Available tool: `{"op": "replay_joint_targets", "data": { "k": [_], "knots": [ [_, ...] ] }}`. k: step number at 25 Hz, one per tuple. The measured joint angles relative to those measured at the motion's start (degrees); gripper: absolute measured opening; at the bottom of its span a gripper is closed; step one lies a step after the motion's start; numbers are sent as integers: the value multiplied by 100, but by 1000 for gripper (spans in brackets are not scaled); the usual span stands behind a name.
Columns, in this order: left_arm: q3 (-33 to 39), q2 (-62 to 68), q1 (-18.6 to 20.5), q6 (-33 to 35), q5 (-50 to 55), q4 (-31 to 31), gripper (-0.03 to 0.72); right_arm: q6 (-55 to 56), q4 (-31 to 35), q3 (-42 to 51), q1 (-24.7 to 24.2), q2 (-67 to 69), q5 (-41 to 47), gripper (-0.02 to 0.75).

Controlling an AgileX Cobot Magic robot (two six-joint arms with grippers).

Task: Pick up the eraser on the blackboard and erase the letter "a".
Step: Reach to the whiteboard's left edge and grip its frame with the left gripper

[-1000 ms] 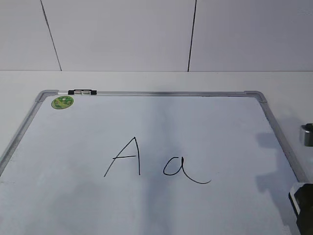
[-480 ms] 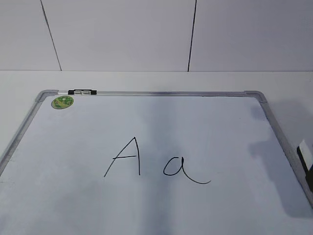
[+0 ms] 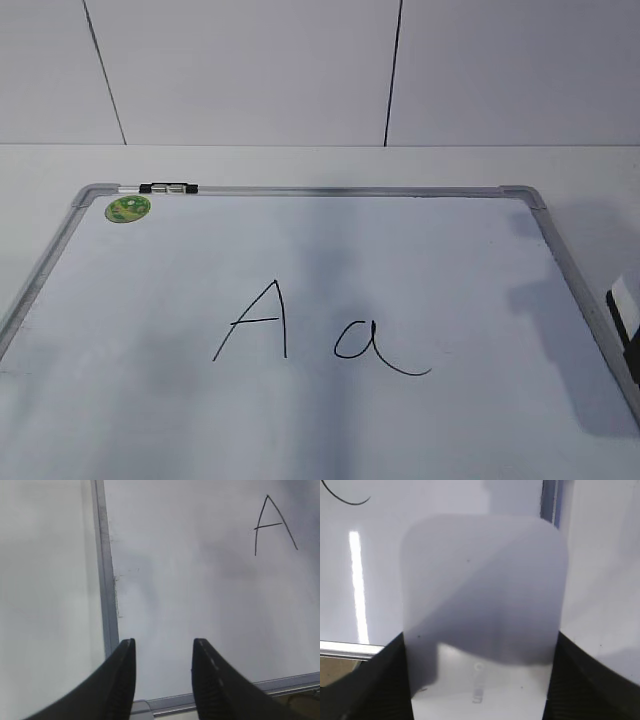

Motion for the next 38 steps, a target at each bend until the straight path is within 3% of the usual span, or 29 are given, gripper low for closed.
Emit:
{"op": "replay_joint_targets", "data": {
  "k": [7,18,26,32,38],
  "knots": [
    [-833,2212,31,-39,-99,58,288,-10,-10,0,0,0,0,555],
    [-1989,5153,36,-48,-481,682,288,-10,-58,0,0,0,0,555],
    [-2031,6031,153,226,-1051,672,288,-10,-73,0,0,0,0,555],
    [-2203,6420,539,710,-1147,187,288,-12,-83,0,0,0,0,555],
    [-2599,6833,562,951,-1125,-24,287,-12,-83,0,0,0,0,555]
  ]
}}
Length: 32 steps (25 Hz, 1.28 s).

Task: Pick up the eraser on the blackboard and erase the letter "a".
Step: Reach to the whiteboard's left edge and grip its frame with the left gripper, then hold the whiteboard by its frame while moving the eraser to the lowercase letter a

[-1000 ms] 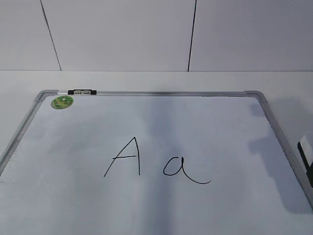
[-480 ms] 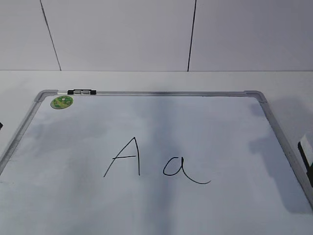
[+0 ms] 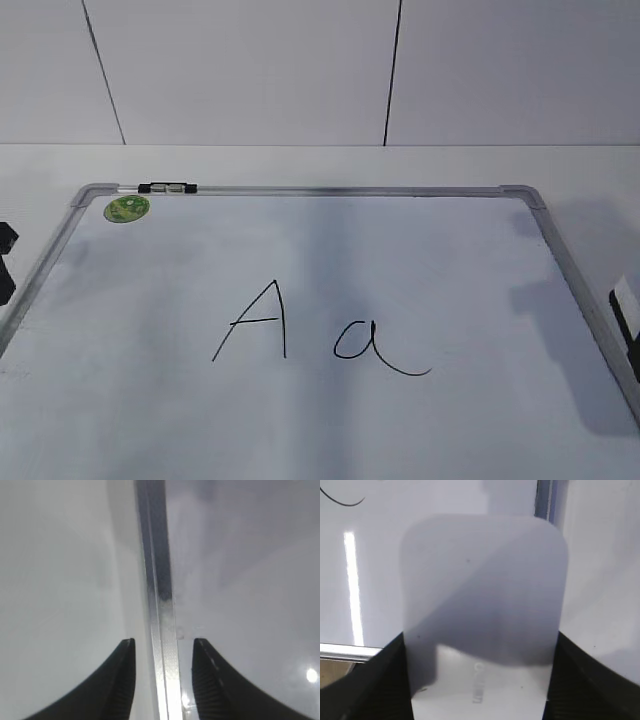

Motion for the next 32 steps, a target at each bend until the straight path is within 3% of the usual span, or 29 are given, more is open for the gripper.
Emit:
{"op": "replay_joint_targets", "data": {
  "k": [9,32],
  "knots": [
    [-356,532,0,111,141,-42,231,-10,0,0,0,0,0,555],
    [-361,931,61,405,149,-237,228,-25,0,0,0,0,0,555]
  ]
}}
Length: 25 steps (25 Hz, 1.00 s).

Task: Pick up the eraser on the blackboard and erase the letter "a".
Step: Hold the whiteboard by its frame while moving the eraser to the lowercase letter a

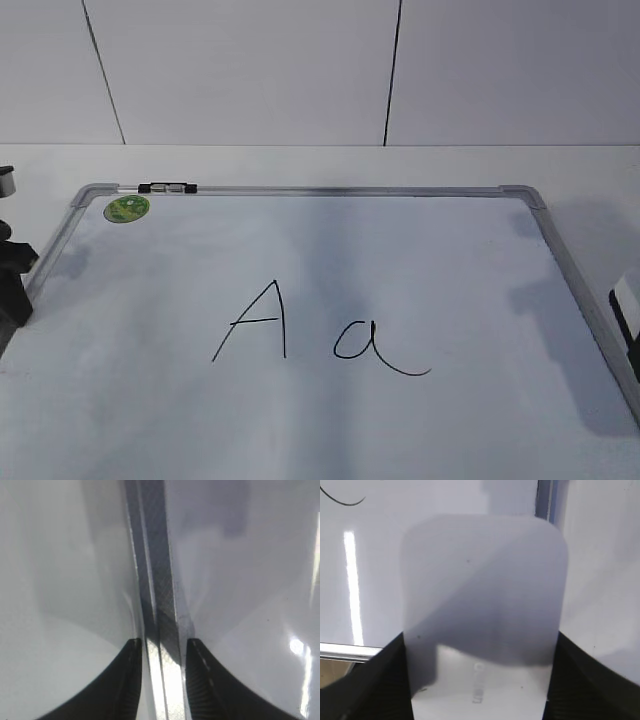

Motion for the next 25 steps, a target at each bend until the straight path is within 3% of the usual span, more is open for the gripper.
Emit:
{"op": "replay_joint_targets", "data": {
  "k": [8,25],
  "knots": [
    [0,0,369,312,105,-404,227,0,0,0,0,0,0,555],
    [0,0,382,615,117,-743,225,0,0,0,0,0,0,555]
  ]
}}
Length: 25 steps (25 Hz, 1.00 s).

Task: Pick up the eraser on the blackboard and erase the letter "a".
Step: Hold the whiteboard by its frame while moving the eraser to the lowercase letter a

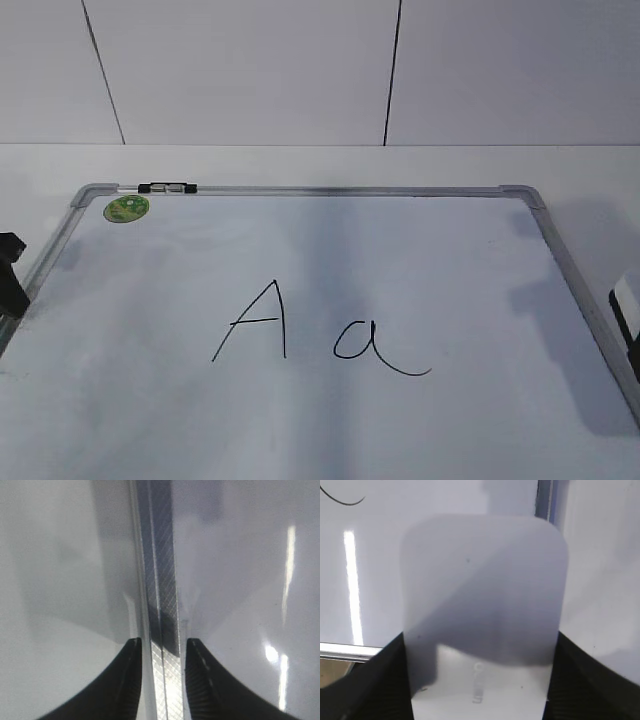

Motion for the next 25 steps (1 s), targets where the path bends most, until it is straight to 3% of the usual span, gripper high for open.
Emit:
{"op": "replay_joint_targets", "data": {
  "k": [25],
  "knots": [
    [-35,160,0,9,-79,-41,182,0,0,0,0,0,0,555]
  ]
}}
